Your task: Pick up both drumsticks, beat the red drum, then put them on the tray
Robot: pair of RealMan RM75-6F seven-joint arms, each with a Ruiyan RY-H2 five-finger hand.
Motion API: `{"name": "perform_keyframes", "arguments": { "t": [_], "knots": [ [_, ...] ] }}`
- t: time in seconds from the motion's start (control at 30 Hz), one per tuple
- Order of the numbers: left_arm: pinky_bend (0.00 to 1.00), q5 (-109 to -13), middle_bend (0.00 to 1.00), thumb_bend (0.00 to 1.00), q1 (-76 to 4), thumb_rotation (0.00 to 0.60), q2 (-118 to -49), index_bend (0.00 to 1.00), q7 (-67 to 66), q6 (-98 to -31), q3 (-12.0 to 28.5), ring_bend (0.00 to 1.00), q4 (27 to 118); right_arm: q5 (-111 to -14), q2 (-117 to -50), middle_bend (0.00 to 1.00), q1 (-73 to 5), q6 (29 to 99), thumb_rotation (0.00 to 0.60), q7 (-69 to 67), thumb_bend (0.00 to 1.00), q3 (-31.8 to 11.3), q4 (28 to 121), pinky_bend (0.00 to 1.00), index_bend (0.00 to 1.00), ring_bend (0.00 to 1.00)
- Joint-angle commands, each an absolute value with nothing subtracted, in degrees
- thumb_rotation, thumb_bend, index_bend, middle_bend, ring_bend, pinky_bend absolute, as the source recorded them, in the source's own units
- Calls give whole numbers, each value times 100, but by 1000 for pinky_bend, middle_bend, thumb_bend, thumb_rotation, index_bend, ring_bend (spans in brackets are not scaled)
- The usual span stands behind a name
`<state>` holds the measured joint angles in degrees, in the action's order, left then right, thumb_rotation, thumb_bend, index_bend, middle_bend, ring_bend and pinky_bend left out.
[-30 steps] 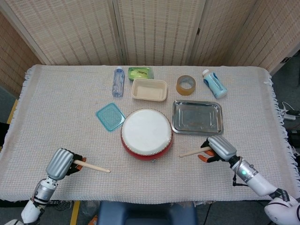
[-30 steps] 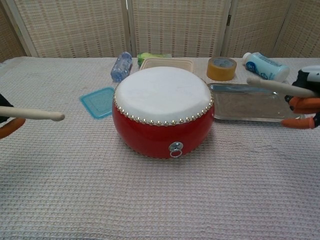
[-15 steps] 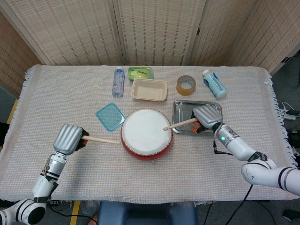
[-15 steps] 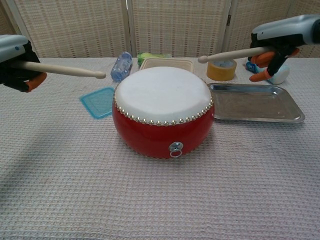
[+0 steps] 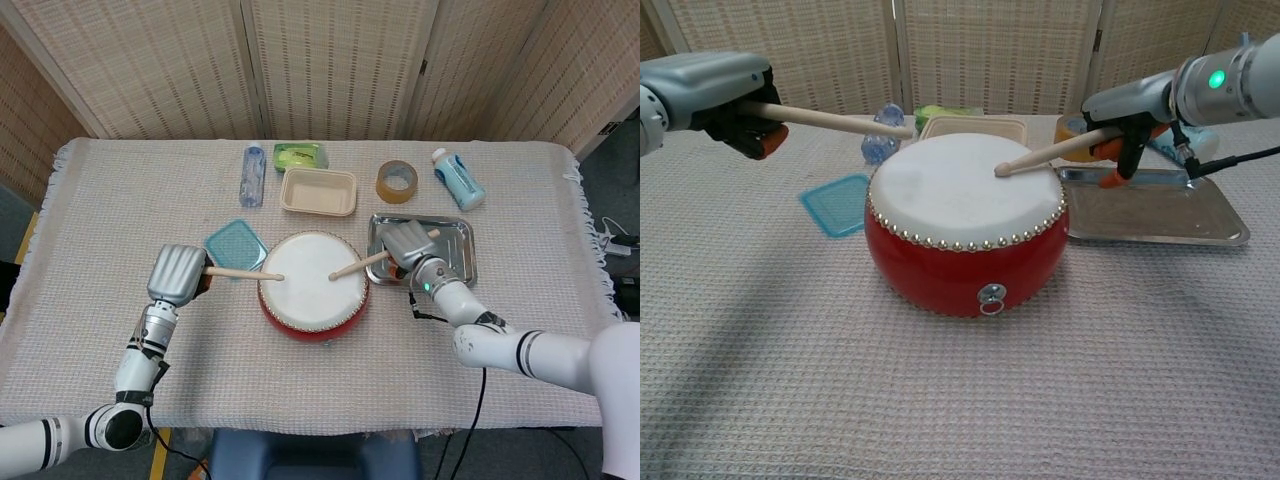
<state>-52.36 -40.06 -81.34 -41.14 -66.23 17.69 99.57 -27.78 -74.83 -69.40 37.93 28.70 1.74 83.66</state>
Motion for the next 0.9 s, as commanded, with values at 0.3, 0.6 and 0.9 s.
{"name": "perform_keyframes", "arguments": {
  "t": [0.3,0.6,0.9],
  "knots": [
    [1000,-5073,1000,691,-4354,600,-9001,1000,-4488,-6696,1362,1000,9171,-3241,-6728,1000,-6756,4087,600,2165,297,-451,9328,1000,1000,1000],
    [1000,-5427,1000,691,-4258,600,-8830,1000,-4272,-7150,1420,1000,9406,-2693,-7291,1000,-6962,3977,600,2990,297,247,8766,1000,1000,1000],
    [1000,-5420,1000,691,-4299,600,-8871,1000,-4214,-7060,1352,1000,9444,-3014,-7080,1000,-6845,4301,600,2540,297,-269,9142,1000,1000,1000]
  ]
}}
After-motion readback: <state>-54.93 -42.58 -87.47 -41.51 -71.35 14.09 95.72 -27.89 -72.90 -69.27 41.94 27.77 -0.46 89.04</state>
